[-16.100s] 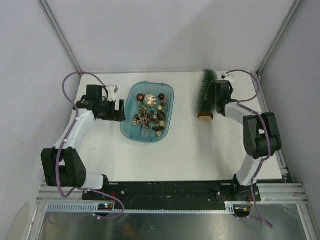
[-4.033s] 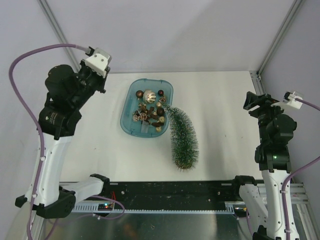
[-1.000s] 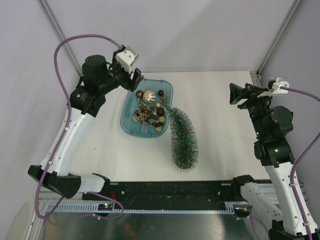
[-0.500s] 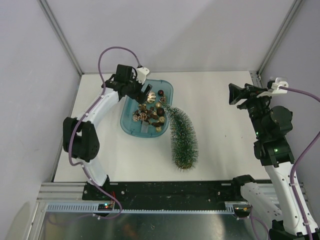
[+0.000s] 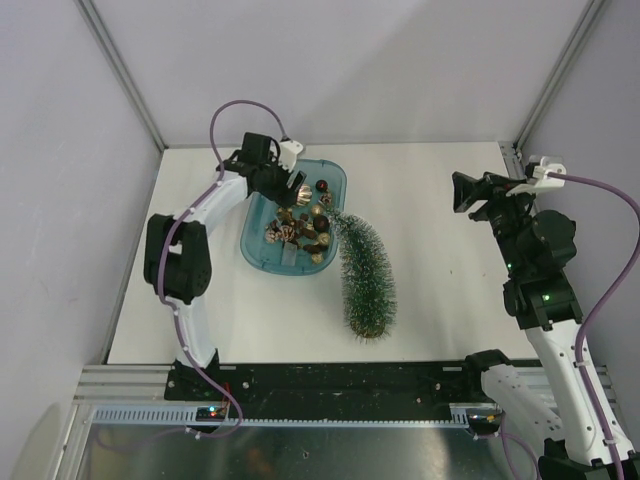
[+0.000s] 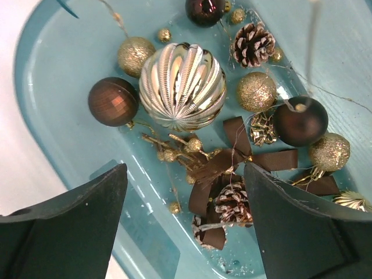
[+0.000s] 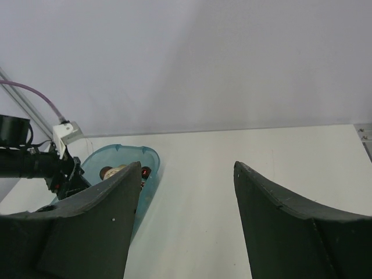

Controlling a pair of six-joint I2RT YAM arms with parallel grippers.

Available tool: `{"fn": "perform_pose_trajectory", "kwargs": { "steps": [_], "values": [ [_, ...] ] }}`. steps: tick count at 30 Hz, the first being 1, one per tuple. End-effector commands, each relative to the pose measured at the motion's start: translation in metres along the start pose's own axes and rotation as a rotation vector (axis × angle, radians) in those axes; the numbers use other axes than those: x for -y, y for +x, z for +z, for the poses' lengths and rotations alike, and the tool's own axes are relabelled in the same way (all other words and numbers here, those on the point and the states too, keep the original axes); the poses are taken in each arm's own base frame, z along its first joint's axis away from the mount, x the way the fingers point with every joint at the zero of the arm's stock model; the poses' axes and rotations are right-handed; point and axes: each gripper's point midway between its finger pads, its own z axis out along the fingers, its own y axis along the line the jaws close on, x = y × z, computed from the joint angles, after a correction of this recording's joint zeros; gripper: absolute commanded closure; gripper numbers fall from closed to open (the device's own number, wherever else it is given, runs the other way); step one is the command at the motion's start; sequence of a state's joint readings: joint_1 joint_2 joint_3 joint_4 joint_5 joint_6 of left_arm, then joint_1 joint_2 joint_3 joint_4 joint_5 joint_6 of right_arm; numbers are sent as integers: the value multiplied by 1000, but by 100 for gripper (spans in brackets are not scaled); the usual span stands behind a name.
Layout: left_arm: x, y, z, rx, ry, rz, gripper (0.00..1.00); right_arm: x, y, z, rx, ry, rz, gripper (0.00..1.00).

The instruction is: Decorate the small christmas tree

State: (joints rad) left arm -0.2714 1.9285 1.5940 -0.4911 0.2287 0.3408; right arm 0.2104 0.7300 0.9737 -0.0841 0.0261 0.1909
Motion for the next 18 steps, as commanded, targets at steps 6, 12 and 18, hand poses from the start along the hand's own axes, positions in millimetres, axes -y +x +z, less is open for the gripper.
{"fn": "perform_pose_trajectory", "kwargs": {
  "steps": [6,12,18],
  "values": [
    [-8,-18,18,57,28,13,40,-8,-17,-3,61,-33,2,31],
    [-9,-30,9,86,20,21,84,-7,-14,-4,47,-29,1,31],
    [-3,-39,-19,129,18,25,100,-6,-10,-4,41,-29,2,32]
  ]
}}
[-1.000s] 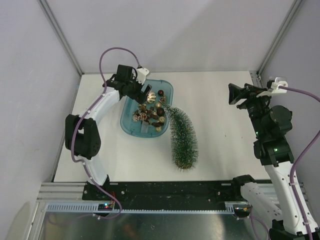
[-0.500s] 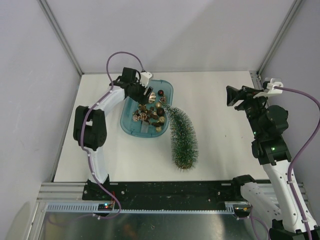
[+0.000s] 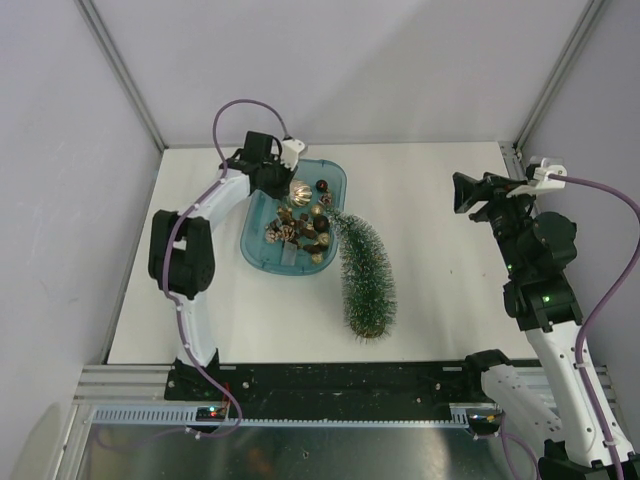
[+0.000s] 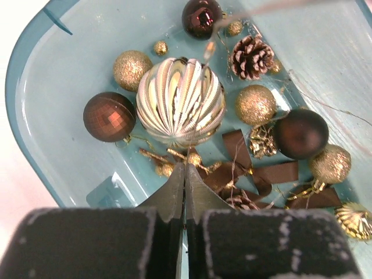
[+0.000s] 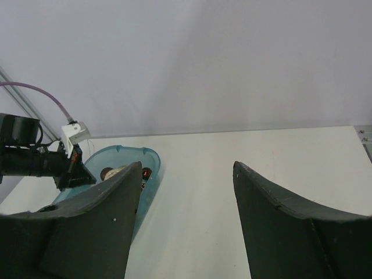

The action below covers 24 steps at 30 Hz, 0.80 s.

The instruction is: Decorate the small christmas tree

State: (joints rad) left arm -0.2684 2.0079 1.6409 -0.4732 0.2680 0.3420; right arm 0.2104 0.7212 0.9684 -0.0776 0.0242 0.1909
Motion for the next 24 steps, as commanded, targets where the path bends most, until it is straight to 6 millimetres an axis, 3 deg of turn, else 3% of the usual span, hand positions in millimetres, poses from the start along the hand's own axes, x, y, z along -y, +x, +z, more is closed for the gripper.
{"fn": "perform_pose_trajectory", "kwargs": {
  "steps": [1,4,17,21,24],
  "values": [
    [1,-44,-51,145,-21,33,100,-5,-8,-2,31,-25,2,32],
    [10,-57,-77,197,-18,30,100,-5,-8,-2,34,-24,0,32],
    [87,-148,-249,522,-19,191,100,-10,-7,3,35,-53,4,32],
    [102,-170,-275,564,-44,267,100,-21,-7,11,41,-115,16,31],
    [112,-183,-278,569,-75,332,100,-33,-7,20,46,-181,23,27]
  ]
}}
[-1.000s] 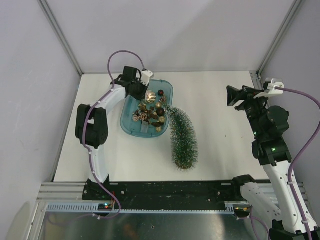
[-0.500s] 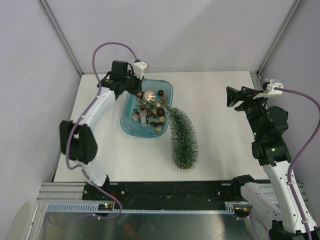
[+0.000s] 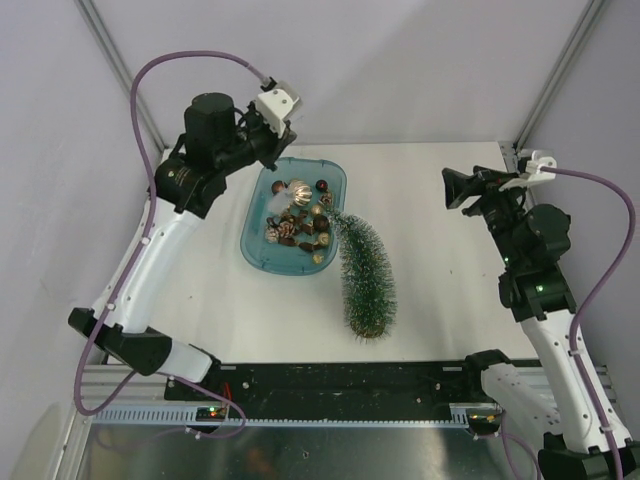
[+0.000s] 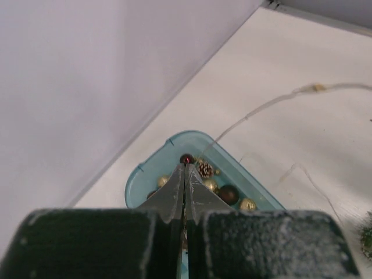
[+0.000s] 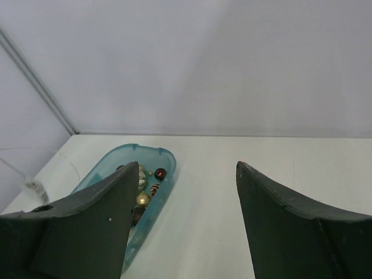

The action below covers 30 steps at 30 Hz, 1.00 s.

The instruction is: Decorate the small christmas tree

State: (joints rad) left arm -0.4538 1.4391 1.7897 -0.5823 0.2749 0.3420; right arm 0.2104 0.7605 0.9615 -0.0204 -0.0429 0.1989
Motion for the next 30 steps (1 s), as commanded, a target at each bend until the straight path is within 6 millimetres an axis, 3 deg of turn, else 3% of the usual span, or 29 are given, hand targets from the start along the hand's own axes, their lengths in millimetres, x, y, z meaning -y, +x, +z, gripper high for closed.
{"fn": "perform_pose_trajectory", "kwargs": {
  "steps": [1,8,14,30],
  "values": [
    [6,-20,2,-14,-28,103,100,-25,-10,13,49,-139,15,26],
    [-13,-54,31,16,-123,156,100,-52,10,38,15,-303,7,20],
    [-20,-64,59,22,-151,185,100,-73,47,56,-53,-405,-47,16],
    [-12,-90,74,70,-167,278,100,-114,137,93,-123,-565,-84,10]
  ]
}}
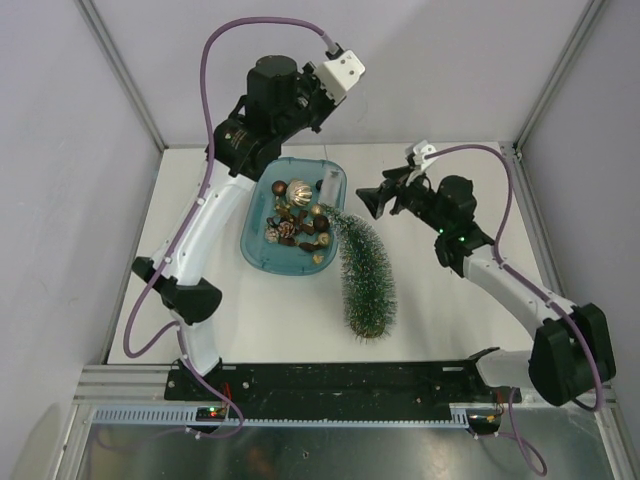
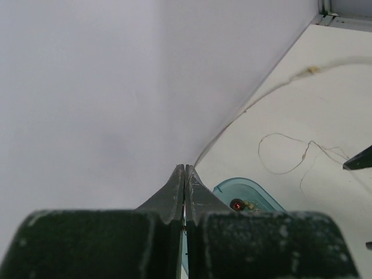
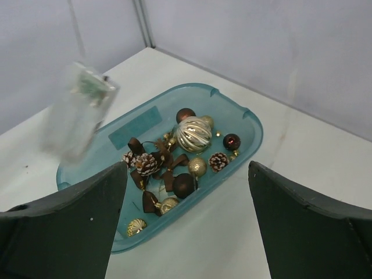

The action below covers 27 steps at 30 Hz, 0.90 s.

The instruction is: Decorate the small christmas tree

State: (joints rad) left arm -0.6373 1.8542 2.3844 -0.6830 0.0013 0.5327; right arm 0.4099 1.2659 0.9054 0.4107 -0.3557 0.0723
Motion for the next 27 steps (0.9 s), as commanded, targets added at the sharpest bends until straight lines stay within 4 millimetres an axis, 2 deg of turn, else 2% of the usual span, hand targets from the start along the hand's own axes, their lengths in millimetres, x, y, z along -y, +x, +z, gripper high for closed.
{"fn": "perform_pose_trajectory", "kwargs": {
  "steps": [1,4,9,16,21,23,25,27],
  "values": [
    [-12,-19,-3,38,-57,44,100,-12,-11,16,92,-81,-36,10],
    [-10,-22,-4,41,-60,52,100,-6,-6,24,103,-53,-37,12],
    [-9,-27,-10,46,-66,67,100,20,3,29,89,75,-77,18],
    [-12,-25,-16,33,-79,77,100,34,11,7,46,152,-114,20],
    [-13,-27,-19,34,-85,75,100,53,18,-3,24,231,-89,20],
    [-12,-25,-21,28,-85,74,100,55,21,-6,12,229,-67,20],
    [-11,-22,-21,21,-83,74,100,44,19,-10,6,148,-21,20],
    [-10,-19,-21,12,-78,76,100,26,18,-16,-7,11,57,20]
  ]
}}
